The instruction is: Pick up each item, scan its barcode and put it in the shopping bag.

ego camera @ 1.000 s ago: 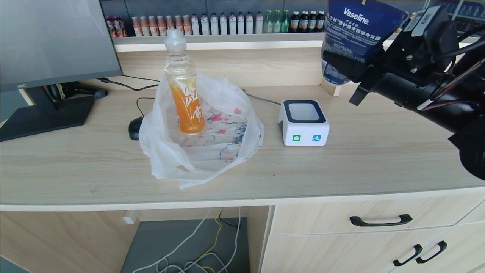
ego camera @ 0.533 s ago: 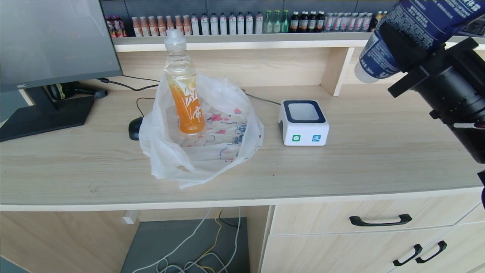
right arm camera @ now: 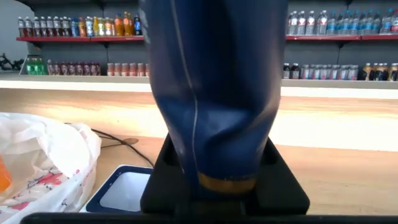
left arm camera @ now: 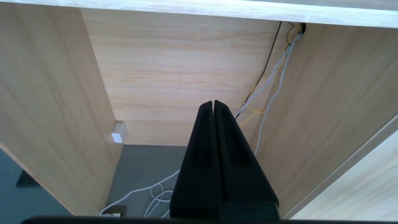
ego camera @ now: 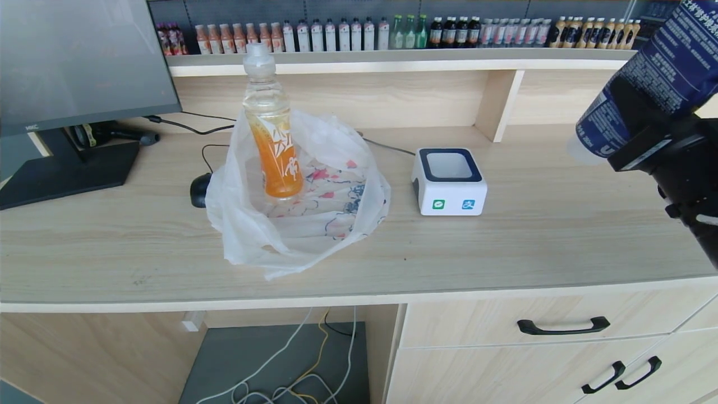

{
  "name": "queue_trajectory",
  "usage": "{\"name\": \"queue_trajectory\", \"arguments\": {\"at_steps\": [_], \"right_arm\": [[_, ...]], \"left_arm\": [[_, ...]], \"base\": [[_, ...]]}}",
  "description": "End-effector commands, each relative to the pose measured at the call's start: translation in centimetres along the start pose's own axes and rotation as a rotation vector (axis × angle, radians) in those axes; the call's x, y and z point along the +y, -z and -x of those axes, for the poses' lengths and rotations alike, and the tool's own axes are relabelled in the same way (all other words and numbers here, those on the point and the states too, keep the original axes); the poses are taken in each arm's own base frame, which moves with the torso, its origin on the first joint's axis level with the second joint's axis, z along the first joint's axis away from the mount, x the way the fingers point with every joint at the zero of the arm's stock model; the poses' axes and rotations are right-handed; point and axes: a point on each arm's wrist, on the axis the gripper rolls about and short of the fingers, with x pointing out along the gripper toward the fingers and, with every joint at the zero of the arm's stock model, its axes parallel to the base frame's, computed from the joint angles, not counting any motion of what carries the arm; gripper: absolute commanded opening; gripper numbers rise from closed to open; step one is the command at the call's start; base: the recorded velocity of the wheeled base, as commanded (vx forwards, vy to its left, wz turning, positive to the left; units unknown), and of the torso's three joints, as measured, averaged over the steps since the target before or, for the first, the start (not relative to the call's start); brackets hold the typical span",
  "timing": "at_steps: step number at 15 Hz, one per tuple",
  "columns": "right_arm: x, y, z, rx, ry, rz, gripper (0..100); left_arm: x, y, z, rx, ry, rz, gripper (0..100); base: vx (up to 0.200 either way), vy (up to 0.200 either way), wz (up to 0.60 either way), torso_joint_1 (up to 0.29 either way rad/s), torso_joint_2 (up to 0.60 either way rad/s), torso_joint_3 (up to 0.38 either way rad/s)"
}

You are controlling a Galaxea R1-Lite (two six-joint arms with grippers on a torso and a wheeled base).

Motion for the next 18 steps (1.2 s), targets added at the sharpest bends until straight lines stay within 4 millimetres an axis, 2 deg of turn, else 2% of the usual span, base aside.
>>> {"name": "queue_trajectory", "arguments": {"at_steps": [1, 4, 9, 18], "right_arm": [[-0.2, -0.8, 0.5, -0.021, 0.013, -0.001, 0], [-0.5, -0.6, 1.0, -0.008, 0.021, 0.002, 0], [-0.7, -0.4, 1.8, 0.013, 0.023, -0.015, 0], [-0.6, 0.1, 1.6, 0.028, 0.011, -0.018, 0]], "left_arm": [[0.0, 0.0, 0.0, -0.001, 0.000, 0.001, 0], [0.0, 0.0, 0.0, -0.001, 0.000, 0.002, 0], [0.0, 0.0, 0.0, -0.001, 0.000, 0.010, 0], [0.0, 0.0, 0.0, -0.001, 0.000, 0.010, 0]], "base": [[0.000, 0.000, 0.00, 0.000, 0.00, 0.000], [0.000, 0.000, 0.00, 0.000, 0.00, 0.000], [0.000, 0.200, 0.00, 0.003, 0.00, 0.002], [0.000, 0.200, 0.00, 0.000, 0.00, 0.002]]}}
